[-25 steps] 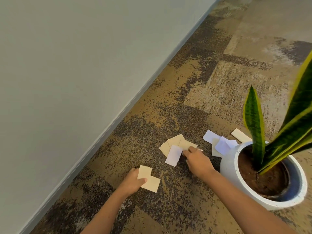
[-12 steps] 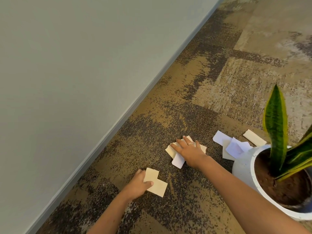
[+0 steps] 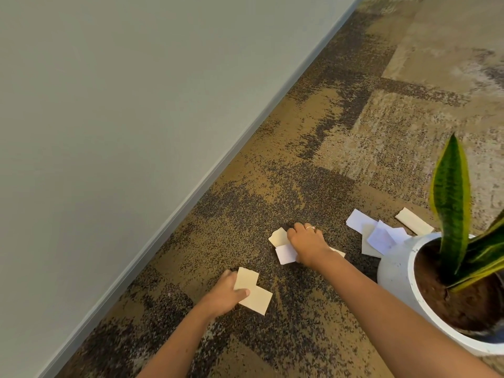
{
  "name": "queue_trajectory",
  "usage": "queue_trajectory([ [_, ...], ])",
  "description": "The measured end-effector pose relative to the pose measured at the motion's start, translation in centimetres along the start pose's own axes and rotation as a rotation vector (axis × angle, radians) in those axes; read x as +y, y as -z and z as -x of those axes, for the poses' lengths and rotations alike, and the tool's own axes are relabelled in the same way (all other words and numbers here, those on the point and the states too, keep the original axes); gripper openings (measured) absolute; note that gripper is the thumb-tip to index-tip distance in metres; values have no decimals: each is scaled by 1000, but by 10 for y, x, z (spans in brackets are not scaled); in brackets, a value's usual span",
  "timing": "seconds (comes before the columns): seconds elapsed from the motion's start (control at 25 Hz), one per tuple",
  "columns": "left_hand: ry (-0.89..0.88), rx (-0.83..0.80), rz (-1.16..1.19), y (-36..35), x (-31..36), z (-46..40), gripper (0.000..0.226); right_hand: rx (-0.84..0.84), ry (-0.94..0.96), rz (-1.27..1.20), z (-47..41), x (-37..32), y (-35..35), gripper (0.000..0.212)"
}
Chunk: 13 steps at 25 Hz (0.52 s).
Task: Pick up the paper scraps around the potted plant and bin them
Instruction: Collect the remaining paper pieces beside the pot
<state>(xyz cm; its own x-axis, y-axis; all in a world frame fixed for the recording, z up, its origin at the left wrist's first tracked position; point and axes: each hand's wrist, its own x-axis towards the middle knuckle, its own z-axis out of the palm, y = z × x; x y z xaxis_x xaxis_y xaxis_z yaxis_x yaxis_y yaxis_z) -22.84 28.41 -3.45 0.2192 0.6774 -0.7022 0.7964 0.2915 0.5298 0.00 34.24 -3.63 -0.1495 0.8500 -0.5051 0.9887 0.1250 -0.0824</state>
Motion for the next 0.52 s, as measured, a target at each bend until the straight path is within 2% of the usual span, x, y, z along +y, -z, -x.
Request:
queue_trajectory([
  [0.16, 3, -13, 7, 0, -2, -1, 37, -38, -2, -43, 6, 9, 7, 35],
  [0.24, 0, -15, 24, -2, -3, 0, 36, -4, -15, -103, 13, 12, 12, 29],
  [0.44, 44, -39, 39, -2, 5, 8, 37, 290, -197, -620, 43, 12, 27, 6],
  [0.52, 41, -33, 109, -2, 14, 11, 38, 387, -286, -826, 54, 10, 33, 9],
])
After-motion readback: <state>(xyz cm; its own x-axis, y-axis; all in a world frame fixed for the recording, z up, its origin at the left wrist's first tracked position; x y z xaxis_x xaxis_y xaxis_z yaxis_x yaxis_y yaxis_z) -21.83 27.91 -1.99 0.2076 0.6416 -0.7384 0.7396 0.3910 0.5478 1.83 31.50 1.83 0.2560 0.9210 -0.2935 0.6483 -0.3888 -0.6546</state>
